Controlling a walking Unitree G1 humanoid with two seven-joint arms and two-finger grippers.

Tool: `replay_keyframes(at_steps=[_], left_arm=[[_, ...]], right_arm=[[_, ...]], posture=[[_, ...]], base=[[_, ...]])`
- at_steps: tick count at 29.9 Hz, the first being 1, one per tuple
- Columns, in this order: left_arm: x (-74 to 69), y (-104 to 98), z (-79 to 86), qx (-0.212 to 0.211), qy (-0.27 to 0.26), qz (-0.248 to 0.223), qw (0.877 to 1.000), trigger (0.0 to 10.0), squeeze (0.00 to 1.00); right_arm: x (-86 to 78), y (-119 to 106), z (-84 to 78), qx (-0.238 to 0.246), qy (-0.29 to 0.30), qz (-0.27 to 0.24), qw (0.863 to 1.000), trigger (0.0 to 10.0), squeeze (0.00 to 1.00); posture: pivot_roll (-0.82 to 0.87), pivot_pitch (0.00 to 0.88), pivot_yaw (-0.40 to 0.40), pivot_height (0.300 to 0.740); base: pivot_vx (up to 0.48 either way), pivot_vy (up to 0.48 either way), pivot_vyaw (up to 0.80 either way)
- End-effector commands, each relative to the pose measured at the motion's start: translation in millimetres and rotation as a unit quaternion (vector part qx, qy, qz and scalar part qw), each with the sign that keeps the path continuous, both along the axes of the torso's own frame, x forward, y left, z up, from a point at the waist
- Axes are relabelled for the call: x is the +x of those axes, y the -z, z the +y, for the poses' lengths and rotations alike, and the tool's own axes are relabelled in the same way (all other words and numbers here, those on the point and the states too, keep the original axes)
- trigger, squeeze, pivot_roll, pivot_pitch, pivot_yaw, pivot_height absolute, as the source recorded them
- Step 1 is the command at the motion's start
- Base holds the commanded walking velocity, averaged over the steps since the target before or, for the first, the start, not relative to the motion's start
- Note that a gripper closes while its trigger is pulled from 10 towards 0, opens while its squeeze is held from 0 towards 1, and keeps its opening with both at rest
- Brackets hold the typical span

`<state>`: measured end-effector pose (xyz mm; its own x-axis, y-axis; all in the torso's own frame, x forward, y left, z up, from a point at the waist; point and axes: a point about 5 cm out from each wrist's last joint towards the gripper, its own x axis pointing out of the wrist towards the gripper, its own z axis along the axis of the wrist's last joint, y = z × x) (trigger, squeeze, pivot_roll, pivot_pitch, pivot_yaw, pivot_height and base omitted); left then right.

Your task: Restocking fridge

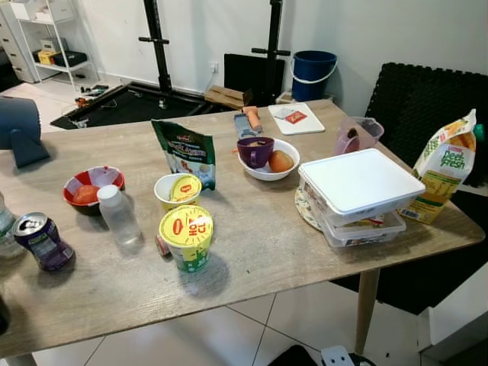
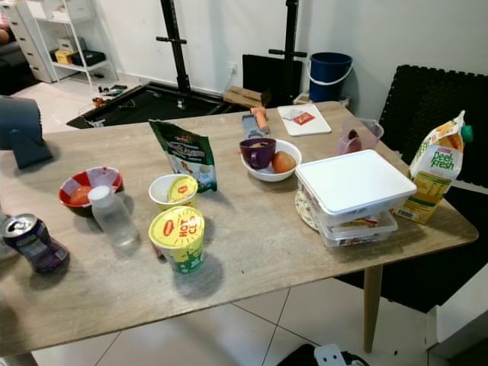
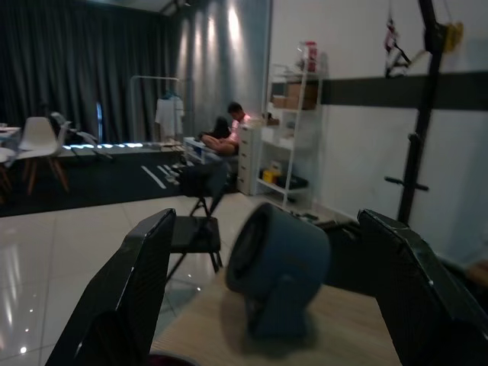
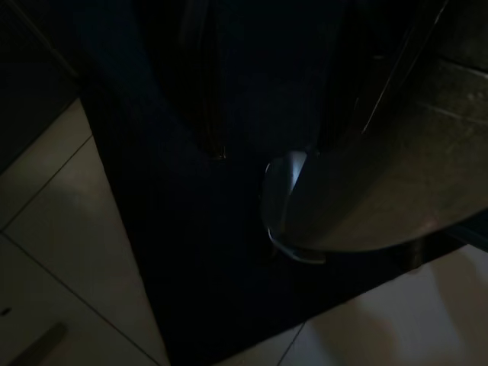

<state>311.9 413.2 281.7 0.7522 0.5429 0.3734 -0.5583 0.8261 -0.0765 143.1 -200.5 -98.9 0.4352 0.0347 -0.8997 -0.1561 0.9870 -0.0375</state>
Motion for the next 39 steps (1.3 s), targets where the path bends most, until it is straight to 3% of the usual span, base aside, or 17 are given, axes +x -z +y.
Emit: replay_keyframes(at_steps=[1, 19, 24, 39], left_arm=[[6.2, 9.6, -4.4, -0.014, 0.001, 0.028, 1.0, 10.0, 0.0], [4.5, -2.1, 7.1, -0.067, -0.073, 0.064, 0.993, 10.0, 0.0], [5.5, 5.2, 7.9, -0.076, -0.085, 0.109, 0.987, 10.0, 0.0], [1.9, 8.5, 10.9, -0.085, -0.113, 0.114, 0.983, 10.0, 0.0]], right_arm=[[-4.1, 1.2, -1.5, -0.001, 0.0, 0.006, 1.0, 10.0, 0.0], [-1.6, 0.2, -2.5, -0.003, -0.003, 0.003, 1.0, 10.0, 0.0], [-2.0, 0.4, -1.9, -0.003, -0.004, 0.004, 1.0, 10.0, 0.0], [-2.1, 0.7, -0.4, -0.002, -0.003, 0.004, 1.0, 10.0, 0.0]], posture=[[0.0, 0.074, 0.021, 0.74], [0.01, 0.071, 0.014, 0.74], [0.01, 0.071, 0.017, 0.74], [0.01, 0.07, 0.022, 0.74]], base=[[0.0, 0.0, 0.0], [0.0, 0.0, 0.0], [0.0, 0.0, 0.0], [0.0, 0.0, 0.0]])
